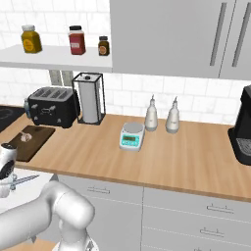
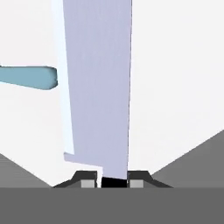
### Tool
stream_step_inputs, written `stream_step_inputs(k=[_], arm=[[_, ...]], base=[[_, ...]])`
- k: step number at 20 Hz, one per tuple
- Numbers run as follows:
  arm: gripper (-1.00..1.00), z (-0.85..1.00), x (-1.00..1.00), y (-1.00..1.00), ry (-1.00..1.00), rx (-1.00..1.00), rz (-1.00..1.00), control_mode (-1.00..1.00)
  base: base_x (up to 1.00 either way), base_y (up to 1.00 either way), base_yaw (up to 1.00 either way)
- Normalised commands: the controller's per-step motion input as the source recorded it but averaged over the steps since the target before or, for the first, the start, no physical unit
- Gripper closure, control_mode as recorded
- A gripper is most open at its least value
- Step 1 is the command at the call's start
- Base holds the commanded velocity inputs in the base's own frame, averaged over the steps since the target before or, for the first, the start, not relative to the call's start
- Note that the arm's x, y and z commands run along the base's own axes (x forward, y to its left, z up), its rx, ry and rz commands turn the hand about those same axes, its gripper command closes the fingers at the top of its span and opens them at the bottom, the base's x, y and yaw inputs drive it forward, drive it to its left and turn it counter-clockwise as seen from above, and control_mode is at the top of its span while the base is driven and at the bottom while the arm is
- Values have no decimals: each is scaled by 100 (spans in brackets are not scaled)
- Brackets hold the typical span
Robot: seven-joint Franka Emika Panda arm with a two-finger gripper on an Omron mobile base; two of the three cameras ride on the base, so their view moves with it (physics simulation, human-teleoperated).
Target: Place the appropriate cutting tool for cutting the garlic skin on the cutting board.
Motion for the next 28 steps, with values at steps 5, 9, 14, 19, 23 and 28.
stream_step_inputs(k=[5,9,14,19,23,28], arm=[[100,79,-11,3,-17,0,-36,-100],[100,69,10,0,-11,0,-35,-100],[100,32,60,8,2,0,-14,-100],[100,19,58,2,0,0,0,-100],[100,39,36,0,-3,0,0,-100],[100,35,47,0,0,0,0,-100]], base=[[0,0,0],[0,0,0],[0,0,0],[0,0,0],[0,0,0],[0,0,0]])
